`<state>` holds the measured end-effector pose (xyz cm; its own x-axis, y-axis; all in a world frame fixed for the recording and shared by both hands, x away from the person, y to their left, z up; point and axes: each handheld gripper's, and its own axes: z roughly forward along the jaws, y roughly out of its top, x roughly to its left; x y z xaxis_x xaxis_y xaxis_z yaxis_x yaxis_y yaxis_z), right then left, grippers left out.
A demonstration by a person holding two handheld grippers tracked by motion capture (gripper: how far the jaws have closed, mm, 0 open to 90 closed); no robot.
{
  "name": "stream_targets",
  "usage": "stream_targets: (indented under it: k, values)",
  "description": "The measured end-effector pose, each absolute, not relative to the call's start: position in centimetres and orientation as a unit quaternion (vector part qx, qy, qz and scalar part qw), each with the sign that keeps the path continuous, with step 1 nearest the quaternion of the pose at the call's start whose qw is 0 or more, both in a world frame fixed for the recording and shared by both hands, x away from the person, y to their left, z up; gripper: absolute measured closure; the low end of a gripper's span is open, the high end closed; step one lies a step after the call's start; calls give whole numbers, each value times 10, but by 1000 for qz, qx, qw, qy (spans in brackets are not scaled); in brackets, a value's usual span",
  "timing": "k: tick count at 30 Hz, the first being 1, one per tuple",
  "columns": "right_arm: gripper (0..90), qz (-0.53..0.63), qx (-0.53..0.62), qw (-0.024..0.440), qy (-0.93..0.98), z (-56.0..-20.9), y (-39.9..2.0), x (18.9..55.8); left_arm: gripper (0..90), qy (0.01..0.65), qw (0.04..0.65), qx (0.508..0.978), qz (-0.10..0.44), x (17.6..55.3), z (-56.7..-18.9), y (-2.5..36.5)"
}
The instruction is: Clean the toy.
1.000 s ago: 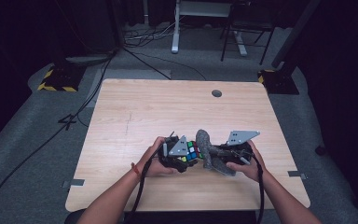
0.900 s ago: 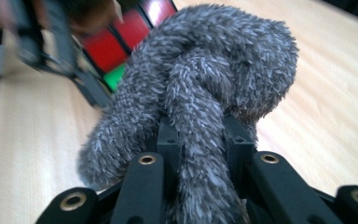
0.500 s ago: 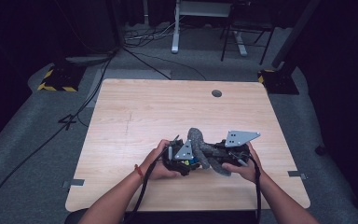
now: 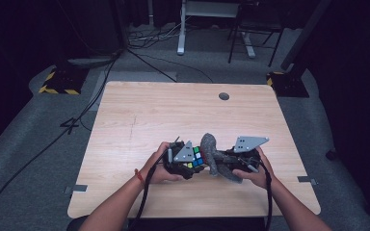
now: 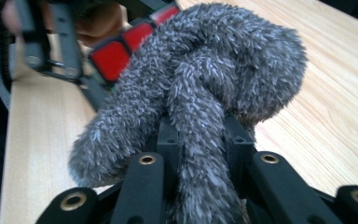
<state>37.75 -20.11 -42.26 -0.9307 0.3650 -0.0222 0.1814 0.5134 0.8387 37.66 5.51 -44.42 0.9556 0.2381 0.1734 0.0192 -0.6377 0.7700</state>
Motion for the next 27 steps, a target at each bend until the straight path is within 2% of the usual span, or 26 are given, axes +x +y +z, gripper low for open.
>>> stream_targets:
  k: [9,13,27]
  values:
    - [740,498,127,95,853,-409,-190,369,337,66,403,904,125,378,-452,46]
    - [740,493,136,113,852,-408,-188,373,337,60,408,903,118,376,-452,44]
    - [741,448,176,102,870,-430,-204,386,336,64,423,895,123,375,-442,54]
